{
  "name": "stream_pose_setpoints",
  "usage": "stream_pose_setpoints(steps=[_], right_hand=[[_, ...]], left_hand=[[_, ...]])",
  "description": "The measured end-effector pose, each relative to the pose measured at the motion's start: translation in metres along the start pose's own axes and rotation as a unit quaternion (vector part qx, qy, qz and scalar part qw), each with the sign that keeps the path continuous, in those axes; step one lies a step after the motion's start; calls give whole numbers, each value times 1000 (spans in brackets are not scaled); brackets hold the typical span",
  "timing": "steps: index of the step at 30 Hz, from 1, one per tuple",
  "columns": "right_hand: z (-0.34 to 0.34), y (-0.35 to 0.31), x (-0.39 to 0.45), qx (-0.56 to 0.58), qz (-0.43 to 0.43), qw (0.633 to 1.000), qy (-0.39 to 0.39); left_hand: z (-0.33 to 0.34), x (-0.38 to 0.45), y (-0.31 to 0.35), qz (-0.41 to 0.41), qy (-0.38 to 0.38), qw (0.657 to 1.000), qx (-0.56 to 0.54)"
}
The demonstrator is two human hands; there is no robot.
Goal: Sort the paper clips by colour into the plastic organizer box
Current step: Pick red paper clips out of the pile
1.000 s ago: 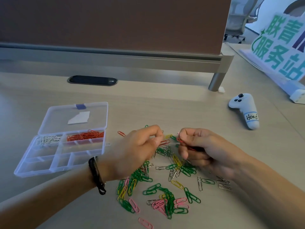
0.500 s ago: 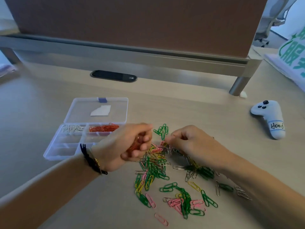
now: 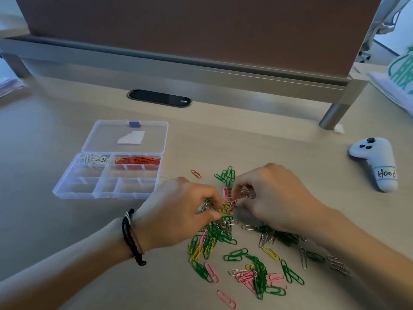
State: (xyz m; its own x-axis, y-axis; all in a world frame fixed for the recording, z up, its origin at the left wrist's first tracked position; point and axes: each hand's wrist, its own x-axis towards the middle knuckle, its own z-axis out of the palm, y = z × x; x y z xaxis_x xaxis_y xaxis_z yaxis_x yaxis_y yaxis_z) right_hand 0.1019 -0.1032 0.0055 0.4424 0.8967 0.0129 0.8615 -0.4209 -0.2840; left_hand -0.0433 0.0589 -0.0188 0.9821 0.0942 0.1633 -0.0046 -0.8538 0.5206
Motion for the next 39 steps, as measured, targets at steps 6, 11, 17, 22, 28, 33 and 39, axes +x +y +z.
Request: stream_pose_setpoints(steps=[6,11,17,22,28,33,39], right_hand=[[2,3,0,-67,-42,997,-14],[-3,7,-2,-82,-49,995,-9],[-1,2,2,-153,-119,980,-35],[-1,7,5,-245,-206,947,-4],[-8,16,2,-175,-157,972,-9],[-3,14,6,-159,-175,971,-27],[0,10,11,-251,-232,939,17]], left_hand=[[-3,-5,-1,8,-3,999,36],[-5,-1,-6,4,62,997,38],[3,15,-2,-12,56,989,137],[-1,29,5,-12,-31,964,263],[-8,28,-3,-29,-11,983,182],[-12,23,-12,-66,-5,996,52],[-17,25,-15,-147,-39,946,-285]])
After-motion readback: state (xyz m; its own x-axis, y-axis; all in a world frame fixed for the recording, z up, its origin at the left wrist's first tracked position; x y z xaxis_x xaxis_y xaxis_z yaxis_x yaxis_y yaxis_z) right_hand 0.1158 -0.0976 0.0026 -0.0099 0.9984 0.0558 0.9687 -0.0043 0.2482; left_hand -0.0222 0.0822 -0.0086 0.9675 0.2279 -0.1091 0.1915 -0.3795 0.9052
